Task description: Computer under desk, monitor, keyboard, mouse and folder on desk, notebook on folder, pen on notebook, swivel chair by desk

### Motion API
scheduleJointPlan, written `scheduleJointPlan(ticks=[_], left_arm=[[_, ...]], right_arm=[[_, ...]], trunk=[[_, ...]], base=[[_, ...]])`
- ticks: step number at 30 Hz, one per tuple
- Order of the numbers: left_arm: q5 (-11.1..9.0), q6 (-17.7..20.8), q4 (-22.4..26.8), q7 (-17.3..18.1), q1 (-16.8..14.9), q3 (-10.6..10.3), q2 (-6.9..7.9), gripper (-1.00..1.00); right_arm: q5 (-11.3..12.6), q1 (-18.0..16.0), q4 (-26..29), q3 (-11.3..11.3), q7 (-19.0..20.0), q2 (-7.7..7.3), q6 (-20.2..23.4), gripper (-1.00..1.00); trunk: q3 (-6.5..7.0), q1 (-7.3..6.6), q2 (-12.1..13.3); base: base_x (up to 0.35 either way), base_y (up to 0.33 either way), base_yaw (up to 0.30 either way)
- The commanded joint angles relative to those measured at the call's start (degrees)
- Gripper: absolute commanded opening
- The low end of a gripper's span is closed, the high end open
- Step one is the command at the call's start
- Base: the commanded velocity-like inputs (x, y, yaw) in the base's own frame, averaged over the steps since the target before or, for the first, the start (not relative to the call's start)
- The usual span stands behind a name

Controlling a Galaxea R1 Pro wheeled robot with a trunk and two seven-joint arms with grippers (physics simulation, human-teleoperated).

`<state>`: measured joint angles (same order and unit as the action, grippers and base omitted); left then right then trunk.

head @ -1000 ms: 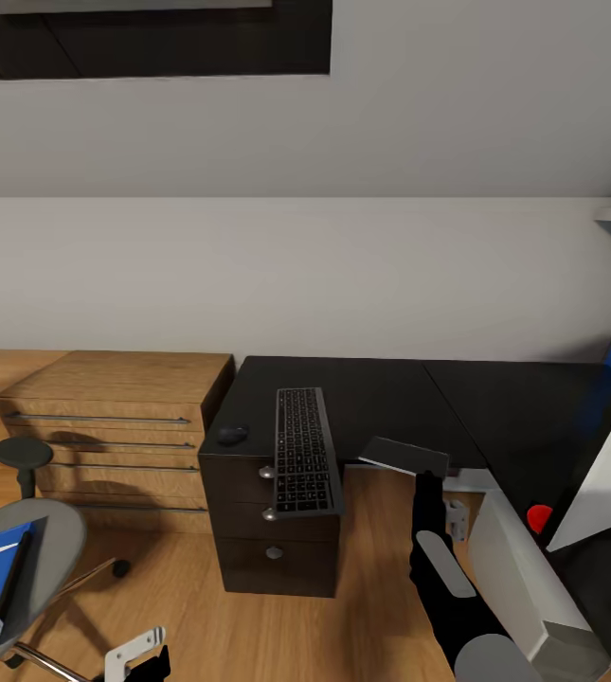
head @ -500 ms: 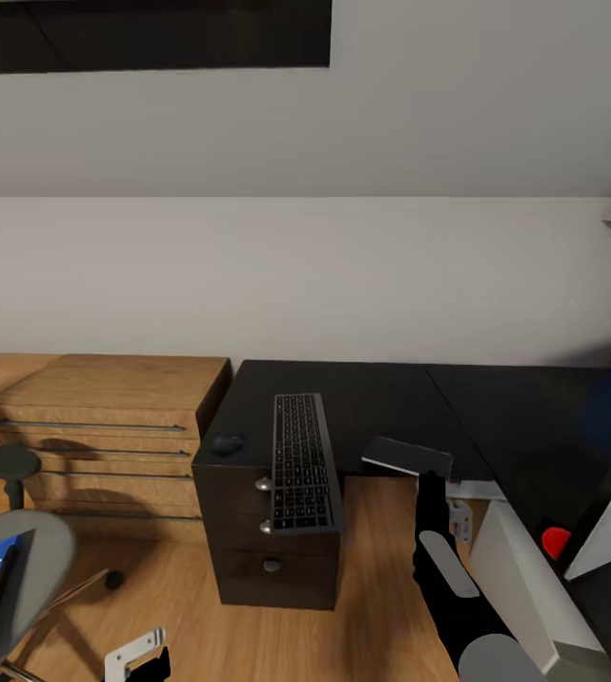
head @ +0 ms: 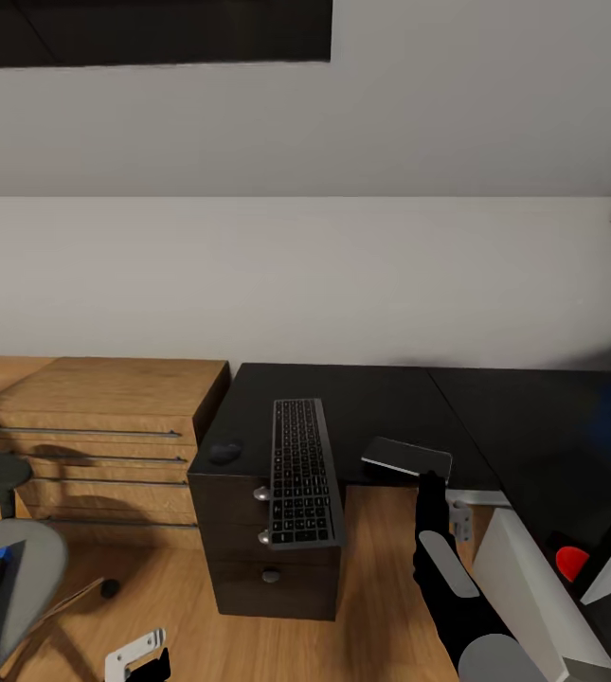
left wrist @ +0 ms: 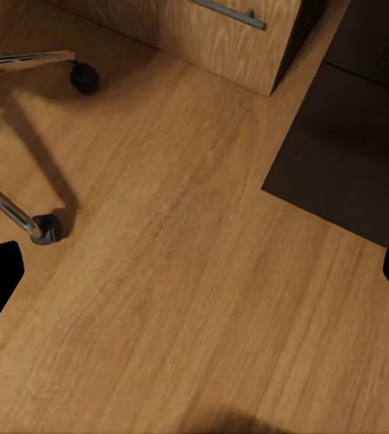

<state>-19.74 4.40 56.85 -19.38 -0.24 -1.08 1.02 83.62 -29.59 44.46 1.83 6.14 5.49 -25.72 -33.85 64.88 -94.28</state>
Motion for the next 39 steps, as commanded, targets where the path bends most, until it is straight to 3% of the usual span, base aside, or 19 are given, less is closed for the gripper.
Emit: scheduleJointPlan(ticks=[1,13,14,34,39], left_arm=[[-0.3,0.1,0.1,-0.3,0.0,-0.1,0.10,1.00],[-0.3,0.2,0.1,-0.3,0.0,-0.1,0.13,1.00],[-0.3,0.2,0.1,-0.3,0.0,-0.1,0.13,1.00],[-0.4,0.2,0.1,-0.3,0.0,-0.1,0.13,1.00],[-0.4,0.2,0.1,-0.3,0.0,-0.1,0.14,1.00]], right_arm=[[0.9,0.0,-0.1,0.1,0.7,0.05,0.0,-1.00],[0.9,0.0,-0.1,0.1,0.6,0.05,0.1,-1.00],[0.9,0.0,-0.1,0.1,0.6,0.05,0.1,1.00],[0.9,0.0,-0.1,0.1,0.6,0.02,-0.1,1.00],[0.9,0.0,-0.1,0.1,0.6,-0.02,-0.1,1.00]], trunk=[[-0.06,0.00,0.0],[-0.06,0.00,0.0],[-0.06,0.00,0.0],[-0.06,0.00,0.0],[-0.06,0.00,0.0]], base=[[0.179,0.000,0.000],[0.048,0.000,0.000],[0.002,0.000,0.000],[-0.002,0.000,0.000],[-0.249,0.000,0.000]])
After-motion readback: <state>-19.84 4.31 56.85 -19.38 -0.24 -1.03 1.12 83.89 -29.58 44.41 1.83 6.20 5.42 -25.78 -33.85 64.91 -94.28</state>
